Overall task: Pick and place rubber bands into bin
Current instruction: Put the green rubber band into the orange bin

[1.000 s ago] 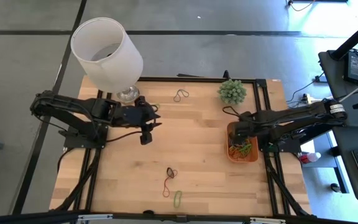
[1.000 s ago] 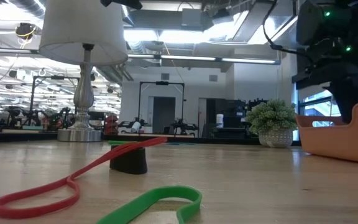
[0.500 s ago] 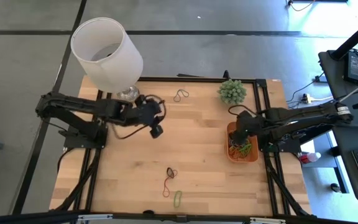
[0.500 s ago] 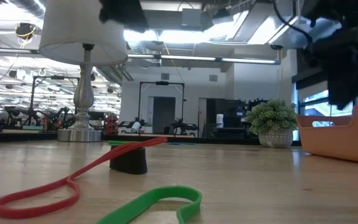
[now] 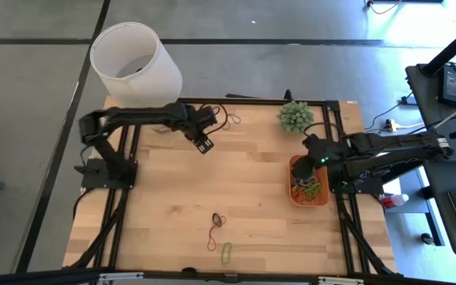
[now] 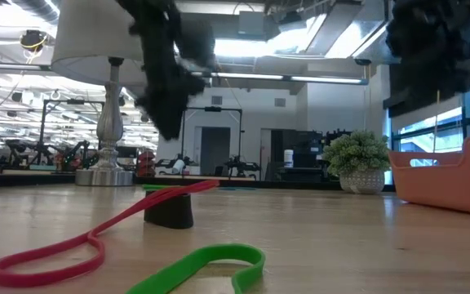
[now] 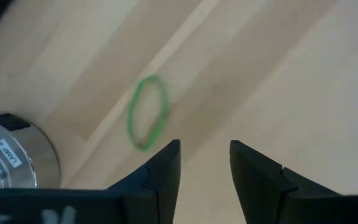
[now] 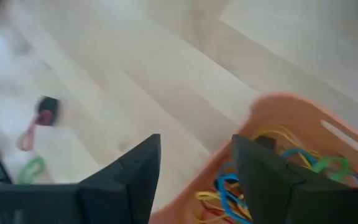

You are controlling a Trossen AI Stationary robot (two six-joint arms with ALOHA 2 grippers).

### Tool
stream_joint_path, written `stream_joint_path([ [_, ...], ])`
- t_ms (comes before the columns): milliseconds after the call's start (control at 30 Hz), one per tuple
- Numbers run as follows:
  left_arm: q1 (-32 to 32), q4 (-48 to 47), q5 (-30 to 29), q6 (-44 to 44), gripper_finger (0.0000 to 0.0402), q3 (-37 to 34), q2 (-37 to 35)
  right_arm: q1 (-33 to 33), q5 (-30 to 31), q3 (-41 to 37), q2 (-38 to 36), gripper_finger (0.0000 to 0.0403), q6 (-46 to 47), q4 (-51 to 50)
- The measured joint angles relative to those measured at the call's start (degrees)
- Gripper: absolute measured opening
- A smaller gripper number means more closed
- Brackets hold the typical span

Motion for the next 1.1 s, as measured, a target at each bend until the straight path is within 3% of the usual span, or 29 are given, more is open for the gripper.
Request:
stream_joint_path([
  [333,6.63,1.56,-3.19,1.76,0.0136,0.0,15.07,0.0,7.65,8.43,0.0,0.0199,-1.29,0.42],
  [533,8.53,3.8,0.39,1.6,0.0112,0.24,18.7,0.0,9.87,10.03,0.0,0.0199,-3.45,3.56],
  [733,7.46,4.36,3.09,3.05,0.0014,0.15,18.78,0.0,9.88,10.03,0.04,0.0199,-3.46,4.76],
  [867,4.8,4.62,1.58,3.48,0.0002,-0.16,16.82,0.0,9.91,10.03,0.04,0.0199,-6.25,6.02],
  [1000,1.15,5.43,5.2,2.58,0.0002,-0.2,12.76,0.0,9.98,10.03,0.42,0.0199,-11.01,9.72],
  [1100,-0.5,5.63,3.3,0.67,0.0001,-0.2,9.74,0.02,9.99,10.03,1.34,0.0199,-15.09,12.97],
])
